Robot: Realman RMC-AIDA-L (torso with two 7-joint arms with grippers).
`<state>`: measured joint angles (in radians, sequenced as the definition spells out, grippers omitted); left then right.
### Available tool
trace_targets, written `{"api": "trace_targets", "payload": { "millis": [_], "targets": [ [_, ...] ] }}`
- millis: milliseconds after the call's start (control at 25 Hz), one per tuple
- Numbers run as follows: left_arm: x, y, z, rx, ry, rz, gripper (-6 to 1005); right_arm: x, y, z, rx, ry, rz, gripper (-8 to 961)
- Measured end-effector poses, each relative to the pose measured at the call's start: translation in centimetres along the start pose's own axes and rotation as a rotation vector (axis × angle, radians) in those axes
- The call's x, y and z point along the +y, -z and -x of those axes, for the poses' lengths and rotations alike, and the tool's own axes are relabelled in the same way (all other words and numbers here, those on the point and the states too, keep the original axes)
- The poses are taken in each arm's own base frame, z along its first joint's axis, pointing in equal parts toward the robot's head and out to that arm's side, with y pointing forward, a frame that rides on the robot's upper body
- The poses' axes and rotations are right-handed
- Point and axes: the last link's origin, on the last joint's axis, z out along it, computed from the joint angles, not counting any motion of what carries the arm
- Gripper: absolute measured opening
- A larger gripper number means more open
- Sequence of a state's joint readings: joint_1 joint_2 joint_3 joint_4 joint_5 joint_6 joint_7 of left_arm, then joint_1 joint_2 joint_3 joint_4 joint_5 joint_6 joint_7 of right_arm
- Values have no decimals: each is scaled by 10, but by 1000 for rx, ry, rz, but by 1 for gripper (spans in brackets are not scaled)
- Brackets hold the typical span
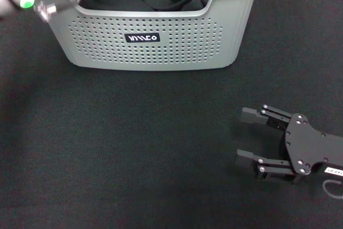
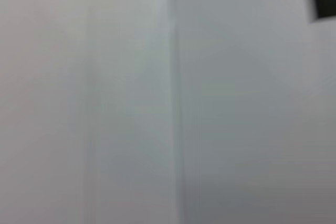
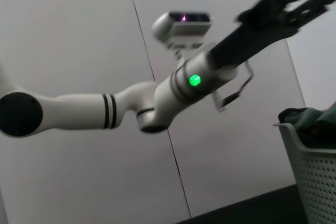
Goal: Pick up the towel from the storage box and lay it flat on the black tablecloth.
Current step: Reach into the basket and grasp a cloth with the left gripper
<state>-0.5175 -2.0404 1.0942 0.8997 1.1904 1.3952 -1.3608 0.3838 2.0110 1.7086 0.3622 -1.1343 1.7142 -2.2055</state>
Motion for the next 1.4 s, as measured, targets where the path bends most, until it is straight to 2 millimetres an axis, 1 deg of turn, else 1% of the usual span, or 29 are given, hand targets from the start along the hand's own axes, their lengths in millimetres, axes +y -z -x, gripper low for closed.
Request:
{"api": "trace_targets", "payload": {
  "millis": [160,240,280,360,400,440,520,600,720,960,1160,1400],
  "targets": [
    [-27,-11,-13,-136,-24,-153,801,-1,-1,0,5,2,-2,835],
    [-43,-12,-19,-231,-39,-275,801,-1,-1,0,5,3,-2,835],
    [-45,-11,-19,-250,-42,-294,801,-2,-1,0,6,3,-2,835],
    [-52,-7,-21,-298,-45,-356,801,-2,-2,1,5,7,0,835],
    [-52,-7,-21,-298,-45,-356,801,-2,-2,1,5,9,1,835],
    [-64,3,-23,-345,-35,-442,801,-3,-2,2,5,11,2,835],
    [-69,9,-23,-369,-35,-478,800,-3,-3,3,5,14,5,835],
    [-73,14,-20,-419,-46,-500,800,-5,-3,4,4,22,5,835],
    [-75,14,-15,-474,-58,-515,800,-5,-3,5,2,28,3,834],
    [-79,2,-7,-563,-67,-538,799,-6,-5,6,-1,35,8,834],
    [-85,-2,3,-627,-47,-572,768,-7,-6,6,-7,36,4,834],
    [-84,-2,9,-645,-33,-575,731,-6,-5,6,-8,32,3,833]
  ]
}}
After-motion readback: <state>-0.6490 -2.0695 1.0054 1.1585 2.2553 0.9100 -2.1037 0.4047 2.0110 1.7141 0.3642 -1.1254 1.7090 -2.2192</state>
